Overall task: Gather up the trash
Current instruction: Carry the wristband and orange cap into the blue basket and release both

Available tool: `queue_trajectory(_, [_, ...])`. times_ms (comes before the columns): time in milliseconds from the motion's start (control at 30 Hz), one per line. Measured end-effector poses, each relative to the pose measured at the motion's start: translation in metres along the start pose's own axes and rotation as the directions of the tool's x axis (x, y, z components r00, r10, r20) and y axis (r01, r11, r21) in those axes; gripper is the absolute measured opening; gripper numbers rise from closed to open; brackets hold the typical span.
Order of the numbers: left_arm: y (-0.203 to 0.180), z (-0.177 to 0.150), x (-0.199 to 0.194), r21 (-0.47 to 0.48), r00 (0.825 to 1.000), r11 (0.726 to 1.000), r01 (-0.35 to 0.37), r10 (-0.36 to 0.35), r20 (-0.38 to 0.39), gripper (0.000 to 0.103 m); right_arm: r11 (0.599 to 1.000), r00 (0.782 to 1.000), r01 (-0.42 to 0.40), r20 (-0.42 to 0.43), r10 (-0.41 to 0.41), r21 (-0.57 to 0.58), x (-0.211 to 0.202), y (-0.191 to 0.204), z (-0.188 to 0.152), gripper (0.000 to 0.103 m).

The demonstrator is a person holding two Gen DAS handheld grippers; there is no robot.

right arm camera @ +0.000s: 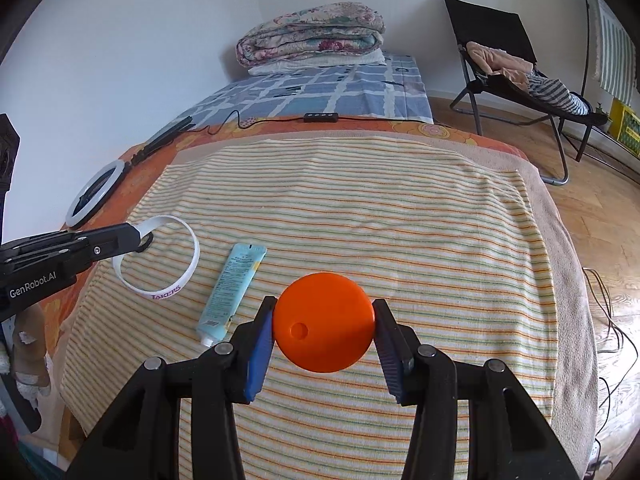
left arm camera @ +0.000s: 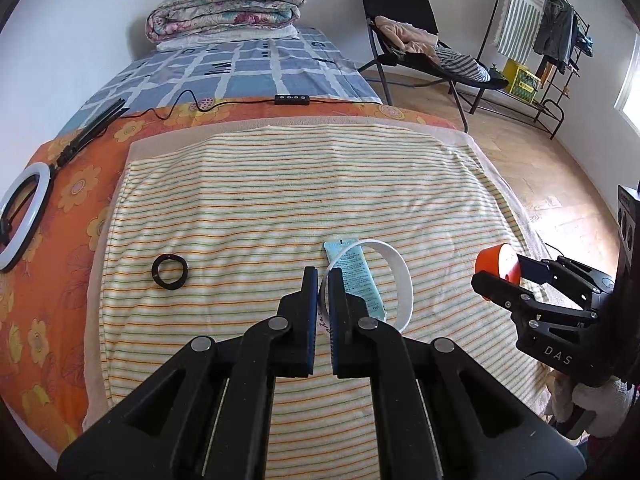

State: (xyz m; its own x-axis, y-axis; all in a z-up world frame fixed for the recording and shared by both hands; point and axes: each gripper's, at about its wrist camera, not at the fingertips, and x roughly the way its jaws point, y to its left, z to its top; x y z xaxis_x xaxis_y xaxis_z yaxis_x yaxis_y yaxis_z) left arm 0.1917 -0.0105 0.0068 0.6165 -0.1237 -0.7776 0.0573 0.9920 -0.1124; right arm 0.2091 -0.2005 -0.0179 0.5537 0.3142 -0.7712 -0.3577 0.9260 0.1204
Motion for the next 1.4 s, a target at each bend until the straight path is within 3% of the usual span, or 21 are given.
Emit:
queue_trajectory(367, [-0.01, -0.044, -0.072, 0.024, 0.999, 0.999, 0.025, -0.026, 0.033, 0.003, 0.997, 0.999, -0.047, 0.015, 0.048, -0.057, -0.06, 0.037, -0.04, 0.049])
queue_trajectory(633, [-0.019, -0.094, -0.11, 0.044, 0.999, 0.998, 0.034, -0.036, 0.033, 0.003, 0.993, 0.998, -0.045, 0.032, 0.049, -0.113, -0.1, 0.06, -0.077, 0.049])
queue_trajectory(1033, [-0.033, -0.171, -0.126, 0.054, 0.998, 0.997, 0.059, -0.058, -0.03, 0.003, 0.987, 0.997, -0.081, -0.016, 0.08, -0.14, -0.131, 0.084, -0.142, 0.049])
queue_trajectory(1400, [-0.027, -0.221, -0.111, 0.029, 0.992, 0.998, 0.058, -0.054, -0.117, 0.003, 0.982, 0.992, -0.1, -0.087, 0.087, -0.158, -0.124, 0.102, -0.189, 0.049])
